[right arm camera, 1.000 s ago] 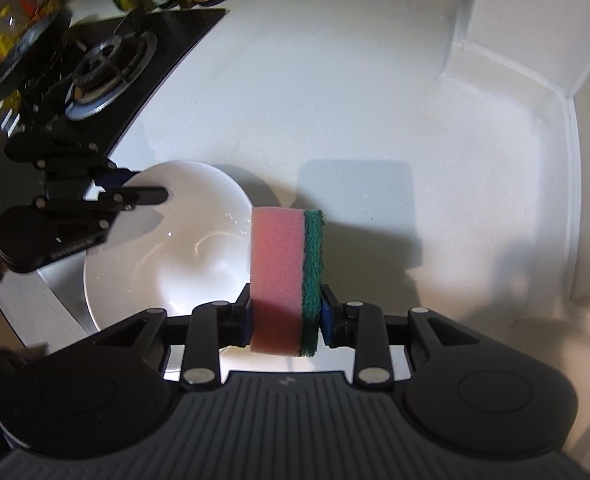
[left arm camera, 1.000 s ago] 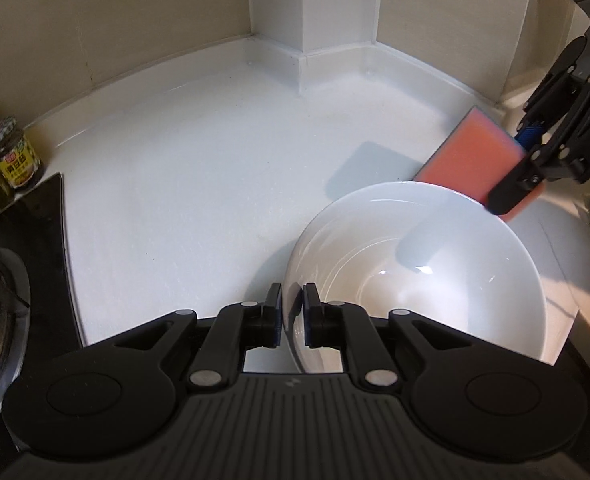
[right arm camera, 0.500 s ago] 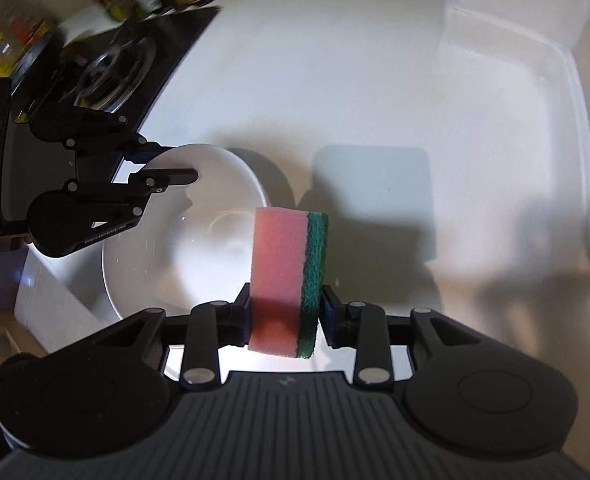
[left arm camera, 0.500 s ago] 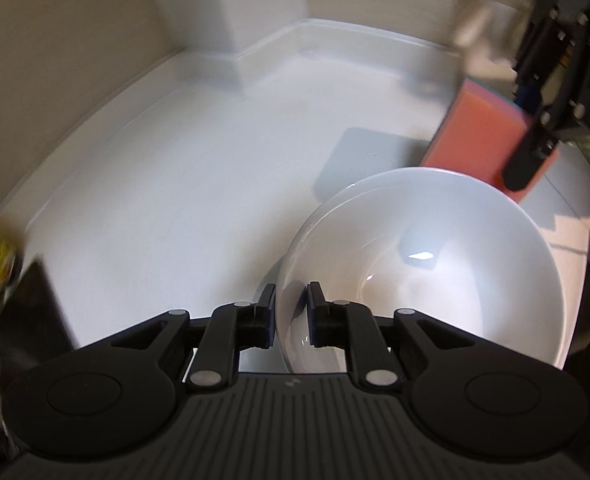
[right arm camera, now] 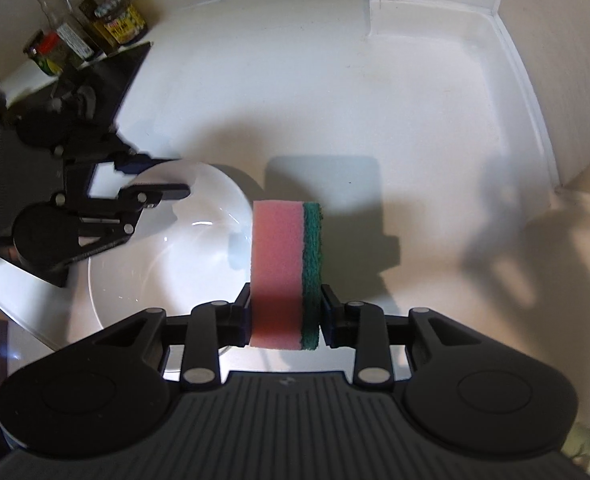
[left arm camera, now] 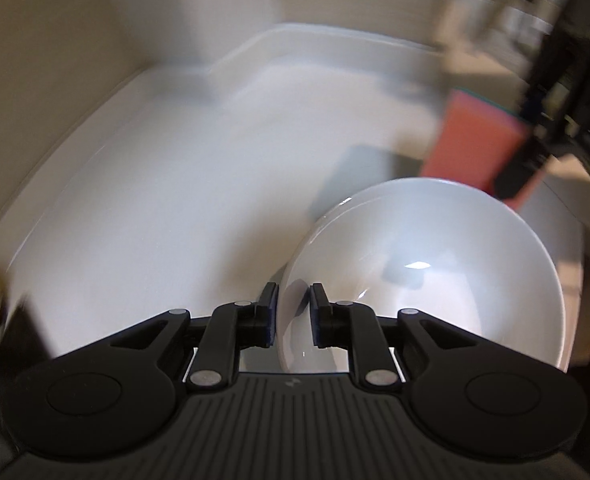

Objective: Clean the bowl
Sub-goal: 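Hold the bowl with the left gripper while the right tool holds the sponge above its rim, then keep the bowl held with the left gripper while the right tool keeps the sponge beside the rim, then hold the white bowl with the left gripper while the right gripper holds the sponge beside it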

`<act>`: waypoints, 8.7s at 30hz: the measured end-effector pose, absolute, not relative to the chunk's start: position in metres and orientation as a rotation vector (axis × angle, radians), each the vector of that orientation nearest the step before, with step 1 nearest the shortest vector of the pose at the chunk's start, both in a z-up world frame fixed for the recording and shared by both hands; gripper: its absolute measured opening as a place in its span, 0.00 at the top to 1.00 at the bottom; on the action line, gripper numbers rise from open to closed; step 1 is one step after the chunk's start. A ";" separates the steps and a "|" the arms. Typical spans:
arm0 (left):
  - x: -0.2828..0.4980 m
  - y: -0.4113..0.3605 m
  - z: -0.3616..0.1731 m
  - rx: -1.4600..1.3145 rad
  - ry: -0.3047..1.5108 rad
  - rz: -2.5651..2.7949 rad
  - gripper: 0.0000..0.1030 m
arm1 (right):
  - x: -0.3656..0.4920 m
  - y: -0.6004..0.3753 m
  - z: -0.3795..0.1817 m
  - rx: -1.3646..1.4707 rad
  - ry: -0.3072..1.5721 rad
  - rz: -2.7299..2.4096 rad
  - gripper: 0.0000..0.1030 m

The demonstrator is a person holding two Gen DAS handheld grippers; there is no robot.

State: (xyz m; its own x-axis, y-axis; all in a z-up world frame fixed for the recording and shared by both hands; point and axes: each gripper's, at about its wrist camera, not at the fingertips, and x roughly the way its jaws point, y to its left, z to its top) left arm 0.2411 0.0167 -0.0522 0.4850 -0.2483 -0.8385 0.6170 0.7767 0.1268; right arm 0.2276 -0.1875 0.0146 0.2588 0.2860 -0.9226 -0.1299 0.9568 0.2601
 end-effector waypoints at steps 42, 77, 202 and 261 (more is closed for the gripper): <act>0.225 0.027 -0.042 0.410 0.979 -0.423 0.94 | 0.215 -0.176 0.019 0.025 1.131 0.305 0.74; 0.212 0.038 -0.034 0.357 0.890 -0.475 0.90 | 0.240 -0.166 0.024 -0.092 1.142 0.354 0.73; 0.207 0.038 -0.044 0.343 0.981 -0.379 0.83 | 0.221 -0.193 0.013 0.112 1.031 0.271 0.74; 0.222 0.042 -0.039 0.497 0.980 -0.525 0.87 | 0.207 -0.182 0.018 0.071 1.051 0.312 0.74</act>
State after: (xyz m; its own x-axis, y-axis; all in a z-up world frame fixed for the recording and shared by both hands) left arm 0.2221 0.0425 -0.0393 0.4546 -0.1901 -0.8701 0.6197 0.7693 0.1557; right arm 0.2075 -0.1823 0.0179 0.4574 0.2866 -0.8418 -0.2188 0.9538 0.2059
